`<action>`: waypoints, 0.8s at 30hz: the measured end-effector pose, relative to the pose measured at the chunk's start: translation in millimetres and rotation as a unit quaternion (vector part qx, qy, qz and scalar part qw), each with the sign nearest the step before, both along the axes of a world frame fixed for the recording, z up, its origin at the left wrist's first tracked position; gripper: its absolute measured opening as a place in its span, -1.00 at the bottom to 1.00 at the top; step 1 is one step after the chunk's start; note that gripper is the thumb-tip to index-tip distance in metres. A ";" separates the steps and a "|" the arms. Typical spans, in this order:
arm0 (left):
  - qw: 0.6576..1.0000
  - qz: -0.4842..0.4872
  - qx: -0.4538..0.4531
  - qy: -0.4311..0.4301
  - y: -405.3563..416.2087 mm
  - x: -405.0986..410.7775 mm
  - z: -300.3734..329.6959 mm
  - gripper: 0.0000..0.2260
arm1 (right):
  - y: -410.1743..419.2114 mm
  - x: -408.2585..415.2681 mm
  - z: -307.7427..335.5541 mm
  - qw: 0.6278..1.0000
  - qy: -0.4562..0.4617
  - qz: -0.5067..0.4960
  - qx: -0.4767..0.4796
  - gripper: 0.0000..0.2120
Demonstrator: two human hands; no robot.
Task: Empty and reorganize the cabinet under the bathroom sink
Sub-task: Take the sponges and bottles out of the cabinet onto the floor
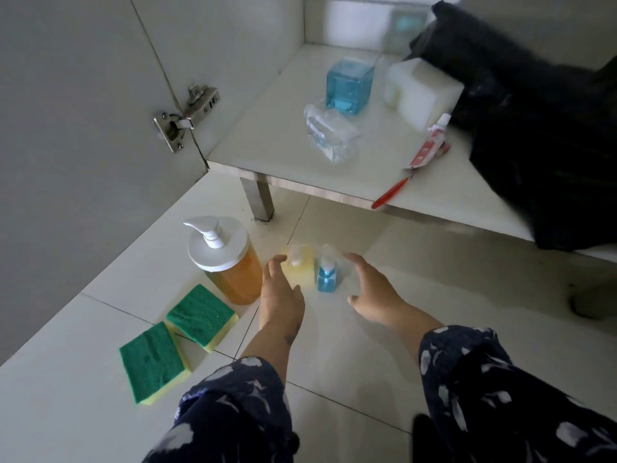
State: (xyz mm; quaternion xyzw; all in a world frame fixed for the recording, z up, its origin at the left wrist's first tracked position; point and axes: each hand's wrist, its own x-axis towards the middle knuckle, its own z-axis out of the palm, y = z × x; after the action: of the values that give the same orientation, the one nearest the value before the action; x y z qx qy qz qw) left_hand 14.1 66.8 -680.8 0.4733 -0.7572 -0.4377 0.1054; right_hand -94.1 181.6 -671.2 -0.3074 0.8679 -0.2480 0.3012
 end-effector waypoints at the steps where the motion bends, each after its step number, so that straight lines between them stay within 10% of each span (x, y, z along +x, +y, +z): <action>1: 1.000 -0.007 -0.004 0.000 3.4 -0.4 11.4 -0.52 | 9.9 -2.5 9.4 1.000 0.004 0.016 0.015 -0.34; 13: 0.982 -0.106 -0.126 0.096 55.0 -87.5 157.3 -0.83 | 79.9 -73.2 144.1 0.982 0.138 -0.131 -0.012 -0.67; 20: 0.969 -0.207 -0.130 0.047 37.4 -175.1 173.2 -0.81 | 32.6 -84.7 133.8 0.934 -0.094 -0.313 -0.142 -0.92; 24: 0.961 -0.233 -0.146 0.002 35.1 -204.3 161.9 -0.76 | 16.0 -96.6 122.9 0.946 0.038 -0.308 -0.096 -0.82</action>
State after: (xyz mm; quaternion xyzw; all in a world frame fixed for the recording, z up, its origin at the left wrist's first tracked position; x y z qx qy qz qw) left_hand -190.2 101.9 -518.9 0.2624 -0.9020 -0.3357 0.0698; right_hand -190.8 197.6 -548.3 -0.0615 0.9031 -0.3992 0.1459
